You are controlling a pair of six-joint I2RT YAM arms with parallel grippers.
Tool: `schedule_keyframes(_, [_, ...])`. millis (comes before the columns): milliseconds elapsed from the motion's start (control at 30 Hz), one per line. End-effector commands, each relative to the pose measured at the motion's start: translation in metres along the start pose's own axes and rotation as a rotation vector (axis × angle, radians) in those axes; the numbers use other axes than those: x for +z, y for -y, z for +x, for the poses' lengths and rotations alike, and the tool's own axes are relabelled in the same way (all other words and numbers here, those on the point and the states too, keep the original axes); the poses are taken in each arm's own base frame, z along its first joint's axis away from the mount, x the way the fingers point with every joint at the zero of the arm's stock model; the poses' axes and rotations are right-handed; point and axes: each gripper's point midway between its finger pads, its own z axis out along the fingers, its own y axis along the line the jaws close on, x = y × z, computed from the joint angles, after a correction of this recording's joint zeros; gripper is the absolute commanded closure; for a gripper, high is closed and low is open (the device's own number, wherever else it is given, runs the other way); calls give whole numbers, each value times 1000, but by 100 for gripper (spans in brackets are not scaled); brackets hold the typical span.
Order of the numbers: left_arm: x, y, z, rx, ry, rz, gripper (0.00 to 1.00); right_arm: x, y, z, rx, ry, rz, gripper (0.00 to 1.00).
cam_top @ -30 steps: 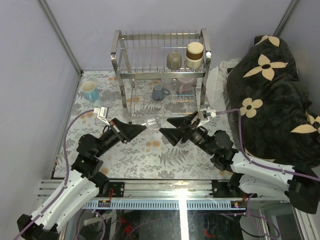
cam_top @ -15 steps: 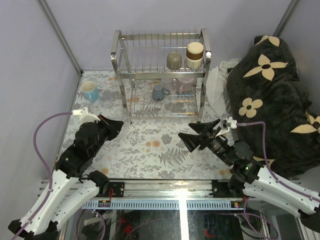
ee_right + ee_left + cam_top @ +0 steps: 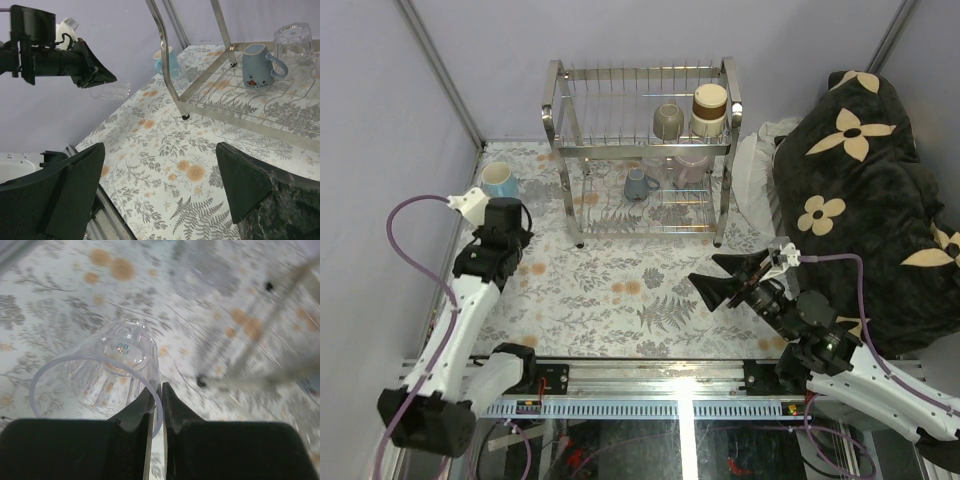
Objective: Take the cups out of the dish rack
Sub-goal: Place the cup at the center of the board.
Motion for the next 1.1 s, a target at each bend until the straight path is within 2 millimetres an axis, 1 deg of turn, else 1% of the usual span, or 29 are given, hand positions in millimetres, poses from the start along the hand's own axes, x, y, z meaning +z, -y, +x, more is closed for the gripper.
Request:
schedule_keyframes(0, [41, -18, -37, -60, 43, -60, 100, -5, 10, -2, -18, 31, 35, 1])
schedule_keyframes(100, [69, -36, -46, -113, 10, -123, 100, -7, 8, -3, -15, 31, 26, 0])
schedule_keyframes(167, [83, -41, -54, -147, 11, -148, 100, -7, 6, -2, -15, 25, 20, 0])
schedule_keyframes(233, [94, -41, -59, -166, 10, -166, 100, -7, 6, -2, -12, 22, 20, 1])
schedule_keyframes(333, [112, -34, -66, -171, 3, -175, 100, -7, 6, -1, -10, 18, 19, 0])
schedule_keyframes(467, [139, -32, -75, -143, 7, -211, 100, -6, 7, 1, -10, 13, 22, 1])
schedule_keyframes(667, [181, -29, -74, -111, -37, -242, 100, -5, 11, 3, -19, 9, 42, 0])
schedule_keyframes(733, [196, -31, -68, -90, -63, -265, 100, -5, 12, 2, -22, 11, 47, 1])
schedule_keyframes(800, [206, -35, -65, -76, -84, -288, 100, -5, 13, 3, -24, 10, 49, 1])
schedule_keyframes(867, [213, -37, -65, -70, -93, -300, 100, -5, 14, 3, -24, 9, 54, 1])
schedule_keyframes(1067, [228, -44, -54, -65, -133, -320, 100, -2, 16, 7, -28, -2, 65, 1])
